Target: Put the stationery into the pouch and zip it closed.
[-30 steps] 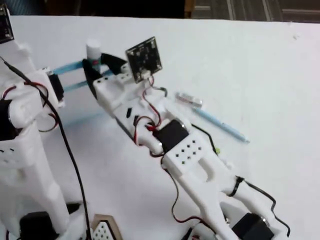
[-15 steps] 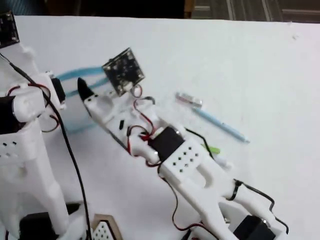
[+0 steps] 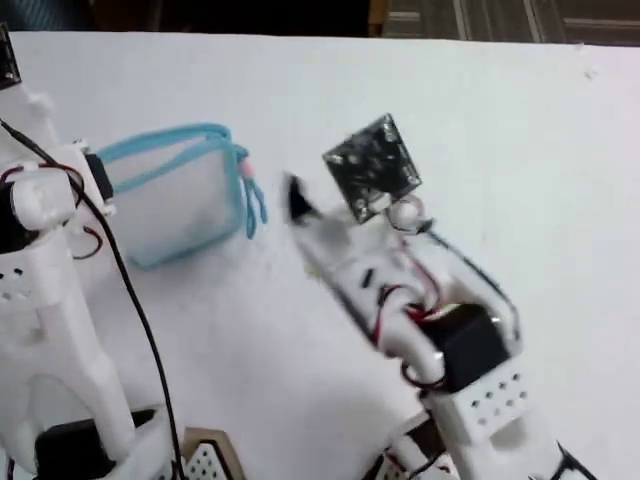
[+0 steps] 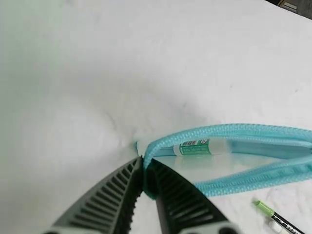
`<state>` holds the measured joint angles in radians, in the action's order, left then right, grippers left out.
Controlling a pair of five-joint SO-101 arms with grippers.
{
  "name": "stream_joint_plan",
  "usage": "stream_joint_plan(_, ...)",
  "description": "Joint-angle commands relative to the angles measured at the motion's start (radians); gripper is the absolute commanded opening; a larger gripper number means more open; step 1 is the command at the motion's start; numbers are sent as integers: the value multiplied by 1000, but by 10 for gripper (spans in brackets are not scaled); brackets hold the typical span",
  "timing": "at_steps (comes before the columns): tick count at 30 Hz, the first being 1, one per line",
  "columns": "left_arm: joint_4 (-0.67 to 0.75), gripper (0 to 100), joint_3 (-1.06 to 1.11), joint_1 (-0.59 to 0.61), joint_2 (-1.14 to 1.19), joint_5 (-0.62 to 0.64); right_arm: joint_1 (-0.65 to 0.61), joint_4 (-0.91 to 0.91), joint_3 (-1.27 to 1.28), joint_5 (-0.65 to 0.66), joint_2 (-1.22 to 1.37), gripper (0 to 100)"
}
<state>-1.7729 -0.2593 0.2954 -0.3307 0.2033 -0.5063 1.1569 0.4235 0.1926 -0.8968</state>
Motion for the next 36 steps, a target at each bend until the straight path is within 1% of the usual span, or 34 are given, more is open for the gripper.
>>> stream_joint_plan(1, 0, 20, -3, -1, 41, -5, 170, 289, -6, 201, -1, 269)
stream_joint_plan(4, 0, 20, -5, -2, 41, -5, 236, 390, 44, 404, 59, 269)
stream_joint_plan(6, 0, 20, -5, -2, 41, -5, 239, 414, 109, 519, 107, 269)
stream_joint_plan(8, 0, 20, -5, -2, 41, -5, 220, 398, 173, 595, 160, 269)
stream_joint_plan(10, -2, 20, -5, -2, 41, -5, 199, 369, 233, 629, 217, 269)
stream_joint_plan(16, -5, 20, -5, 2, 39, -5, 96, 263, 310, 635, 387, 269)
stream_joint_plan(19, -6, 20, -5, 2, 39, -5, 42, 154, 319, 634, 495, 269)
stream_joint_plan(21, -6, 20, -5, 2, 39, -5, 31, 65, 313, 634, 572, 269)
stream_joint_plan(24, -6, 20, -5, 4, 39, -5, 42, -48, 313, 634, 682, 269)
stream_joint_plan(27, -6, 20, -6, 4, 39, -5, 74, -119, 308, 634, 762, 269)
stream_joint_plan(36, -3, 20, -6, -1, 39, -5, 176, -133, 161, 635, 912, 269)
